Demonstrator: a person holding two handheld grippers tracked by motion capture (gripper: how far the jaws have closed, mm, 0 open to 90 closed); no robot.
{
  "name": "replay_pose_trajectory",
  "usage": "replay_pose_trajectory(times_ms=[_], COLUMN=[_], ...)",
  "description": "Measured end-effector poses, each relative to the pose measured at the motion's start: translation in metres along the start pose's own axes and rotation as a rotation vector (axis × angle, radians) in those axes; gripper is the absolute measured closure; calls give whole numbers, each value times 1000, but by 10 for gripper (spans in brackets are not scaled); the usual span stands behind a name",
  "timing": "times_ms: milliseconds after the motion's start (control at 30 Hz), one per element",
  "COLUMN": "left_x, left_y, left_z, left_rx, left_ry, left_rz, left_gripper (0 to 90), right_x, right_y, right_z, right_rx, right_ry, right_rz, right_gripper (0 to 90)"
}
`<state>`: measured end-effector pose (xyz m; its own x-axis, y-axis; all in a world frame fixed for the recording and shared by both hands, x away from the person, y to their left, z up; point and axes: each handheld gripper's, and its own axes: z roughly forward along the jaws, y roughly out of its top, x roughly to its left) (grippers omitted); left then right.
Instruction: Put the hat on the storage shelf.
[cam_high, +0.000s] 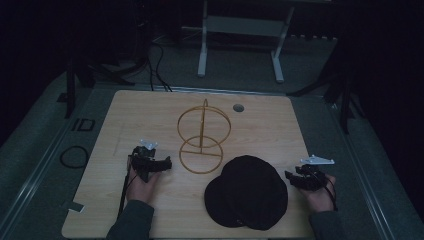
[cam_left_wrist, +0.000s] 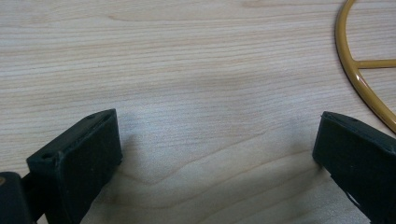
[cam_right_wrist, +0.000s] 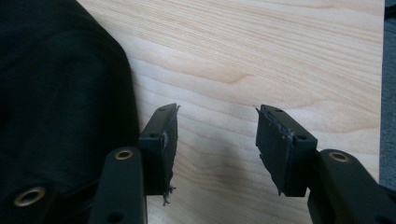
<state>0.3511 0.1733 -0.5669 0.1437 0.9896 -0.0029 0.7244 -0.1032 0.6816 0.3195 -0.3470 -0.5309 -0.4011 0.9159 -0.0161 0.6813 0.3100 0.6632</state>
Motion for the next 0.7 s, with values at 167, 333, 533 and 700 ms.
replay_pose_trajectory(times_ms=[167, 333, 533, 700], left_x=[0, 0, 0, 0], left_y=[0, 0, 0, 0], left_z=[0, 0, 0, 0], left_rx=[0, -2, -2, -2], left_ry=[0, 0, 0, 0], left_rz=[0, -2, -2, -2], left_gripper=[7, 7, 7, 7], right_x=[3, 4, 7, 10], right_y=[9, 15, 17, 21], right_z=[-7, -13, -15, -19], right_rx=[41, 45, 46, 66], right_ry=[8, 34, 53, 58], right_rz=[-78, -99, -114, -138], right_gripper=[466, 461, 460, 468])
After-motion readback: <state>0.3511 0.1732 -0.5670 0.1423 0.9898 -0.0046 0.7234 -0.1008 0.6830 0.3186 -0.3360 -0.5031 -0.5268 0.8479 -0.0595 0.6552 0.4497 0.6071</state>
